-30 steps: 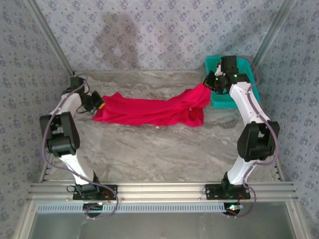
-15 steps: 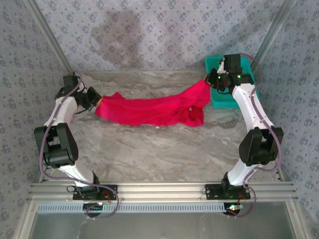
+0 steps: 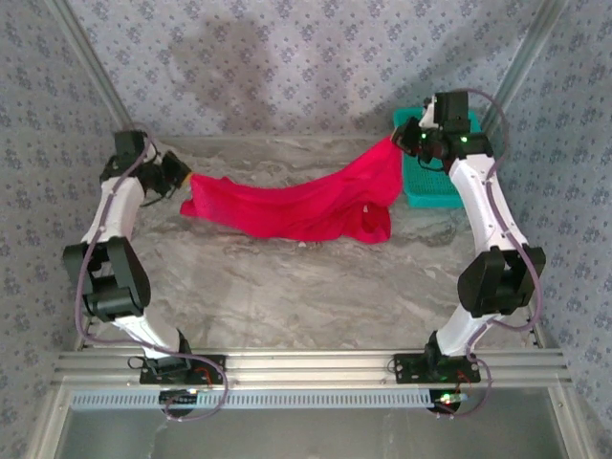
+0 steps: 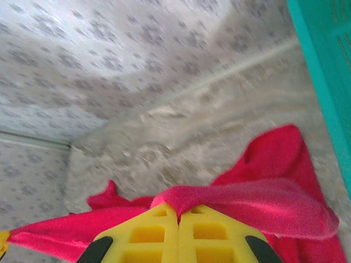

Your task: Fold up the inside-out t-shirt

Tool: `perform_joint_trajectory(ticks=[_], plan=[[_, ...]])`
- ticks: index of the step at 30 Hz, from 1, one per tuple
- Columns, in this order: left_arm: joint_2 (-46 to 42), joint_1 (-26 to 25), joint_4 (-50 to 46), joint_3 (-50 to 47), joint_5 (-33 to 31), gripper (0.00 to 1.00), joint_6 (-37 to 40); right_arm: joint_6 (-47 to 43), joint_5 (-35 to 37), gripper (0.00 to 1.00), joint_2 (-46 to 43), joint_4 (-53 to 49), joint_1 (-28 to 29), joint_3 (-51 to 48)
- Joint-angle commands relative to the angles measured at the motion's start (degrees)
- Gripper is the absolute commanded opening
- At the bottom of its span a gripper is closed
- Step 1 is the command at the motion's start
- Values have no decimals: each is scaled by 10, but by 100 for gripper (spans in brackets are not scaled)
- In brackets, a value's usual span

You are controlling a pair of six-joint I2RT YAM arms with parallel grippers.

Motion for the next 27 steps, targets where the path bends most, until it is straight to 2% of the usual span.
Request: perform_joint_trajectory(ticks=[1,7,13,19,23,27], plan=[[-85,21,-8,66,-23,0,-18,18,-18,0,-40,4,-5,68],[-163,72,7,138,-24,0,-53,60,-50,0,-80,26,-9,149],[-211,85,-9,237,-35,0,-42,60,-81,0,-155,75,-17,187],[-210,85,-84,404,-79,0,6,28,-23,0,-235,61,-25,228],[-193,85,-133,501,-105,0,37,9,-11,0,-232,48,-29,286],[-174,85,-146,519,-115,0,55,4,6,0,-193,31,-35,325]])
